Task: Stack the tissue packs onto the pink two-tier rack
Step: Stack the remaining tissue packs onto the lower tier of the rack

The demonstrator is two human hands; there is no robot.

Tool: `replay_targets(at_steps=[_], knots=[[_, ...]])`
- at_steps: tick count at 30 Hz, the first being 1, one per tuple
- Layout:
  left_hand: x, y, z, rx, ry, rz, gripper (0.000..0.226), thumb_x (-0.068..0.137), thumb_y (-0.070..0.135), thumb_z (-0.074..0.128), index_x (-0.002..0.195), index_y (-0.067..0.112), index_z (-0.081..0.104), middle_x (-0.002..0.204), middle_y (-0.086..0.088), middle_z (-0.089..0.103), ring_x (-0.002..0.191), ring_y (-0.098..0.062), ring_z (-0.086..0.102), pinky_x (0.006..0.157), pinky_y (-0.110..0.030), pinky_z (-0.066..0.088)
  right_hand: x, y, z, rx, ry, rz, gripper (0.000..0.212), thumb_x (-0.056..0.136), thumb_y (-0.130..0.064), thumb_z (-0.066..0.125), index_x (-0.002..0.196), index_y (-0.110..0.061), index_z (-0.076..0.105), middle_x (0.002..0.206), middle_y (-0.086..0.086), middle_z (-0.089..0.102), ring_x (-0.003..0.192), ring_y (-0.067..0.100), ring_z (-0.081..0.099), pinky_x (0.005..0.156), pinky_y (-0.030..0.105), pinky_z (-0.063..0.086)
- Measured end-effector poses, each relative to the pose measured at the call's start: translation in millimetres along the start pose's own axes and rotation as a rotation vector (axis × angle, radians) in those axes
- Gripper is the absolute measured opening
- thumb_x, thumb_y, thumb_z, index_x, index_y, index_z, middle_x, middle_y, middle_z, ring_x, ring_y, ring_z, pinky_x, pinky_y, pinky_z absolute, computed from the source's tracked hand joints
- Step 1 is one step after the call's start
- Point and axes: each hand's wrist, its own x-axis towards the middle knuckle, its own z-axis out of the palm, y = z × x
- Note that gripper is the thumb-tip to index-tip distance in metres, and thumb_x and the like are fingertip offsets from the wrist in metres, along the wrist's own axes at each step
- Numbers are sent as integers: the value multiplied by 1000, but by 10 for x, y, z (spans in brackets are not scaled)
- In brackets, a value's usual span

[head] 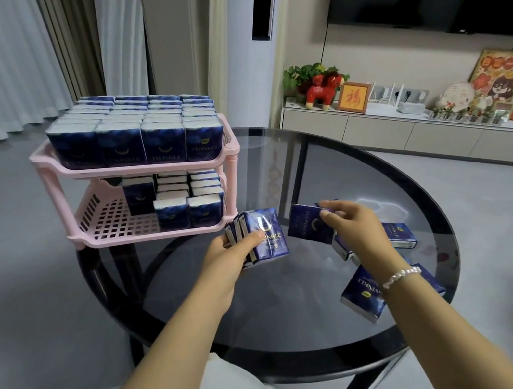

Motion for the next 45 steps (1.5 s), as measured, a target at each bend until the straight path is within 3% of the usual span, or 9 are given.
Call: replay_targets(at_steps=[5, 14, 17, 25, 29, 32, 35, 38, 45], knots=[[-8, 22, -53, 57, 11, 11, 52, 66, 37, 78, 114, 20, 65, 103, -3, 74, 96, -22, 69, 94, -42, 52, -121, -105, -66, 181, -25, 1, 29, 90, -30, 58, 116, -18, 52, 105, 1, 65, 99, 14, 60, 68, 25, 52], [-86, 65, -46, 85, -158, 14, 36, 80, 28, 73, 115, 21, 68, 104, -1, 74, 101, -19, 68, 91, -34, 52, -305, -236, 117, 243, -153, -233, 16, 92, -23, 56, 97, -31, 69, 97, -9, 71, 87, 4, 65, 78, 26, 55], [-148, 87, -10, 111, -249, 20, 44, 80, 32, 71, 122, 21, 63, 109, -3, 73, 102, -19, 67, 77, -27, 48, -336, -260, 290, 274, -94, -290, 15, 91, -21, 59, 94, -30, 70, 97, -13, 71, 91, 2, 65, 83, 22, 52], [-190, 112, -69, 55, -306, -8, 88, 51, 42, 84, 129, 14, 52, 116, -8, 67, 102, -22, 66, 81, -30, 51, -340, -271, 580, 243, 14, -381, 15, 88, -23, 63, 95, -33, 71, 96, -7, 65, 100, 12, 60, 91, 31, 48], [-157, 69, -176, 127, -265, 19, 91, 48, 33, 86, 130, 16, 50, 112, -7, 69, 103, -23, 67, 90, -35, 52, -311, -274, 554, 231, -247, -339, 28, 87, -36, 61, 113, -46, 60, 116, -8, 56, 118, 10, 50, 103, 37, 43], [-149, 97, -294, 142, -261, 94, 85, 53, 26, 81, 132, 16, 49, 116, -6, 68, 108, -21, 65, 96, -33, 49, -189, -225, 449, 345, -667, -83, 71, 75, -45, 73, 136, -48, 36, 142, -4, 43, 136, 14, 36, 111, 41, 34], [-169, 132, -417, 193, -314, 149, 97, 52, 27, 82, 140, 23, 39, 127, 0, 62, 117, -16, 60, 104, -36, 44, -101, -211, 427, 410, -938, 25, 84, 75, -11, 67, 145, -30, 23, 141, 3, 44, 128, 19, 48, 105, 34, 43], [-210, 177, -473, 433, -353, 168, 110, 60, 24, 83, 148, 35, 17, 140, 12, 48, 123, -5, 50, 104, -26, 40, -69, -259, 453, 244, -991, -81, 97, 74, 7, 66, 144, -37, 14, 137, -12, 41, 124, 8, 47, 95, 24, 48], [-175, 156, -509, 955, -315, 168, 130, 76, 28, 78, 143, 25, -32, 159, 11, -7, 144, -8, 12, 103, -16, 22, -70, -230, 528, -186, -907, -256, 113, 71, -5, 78, 147, -37, 1, 138, -16, 28, 129, 0, 26, 85, 6, 40]])
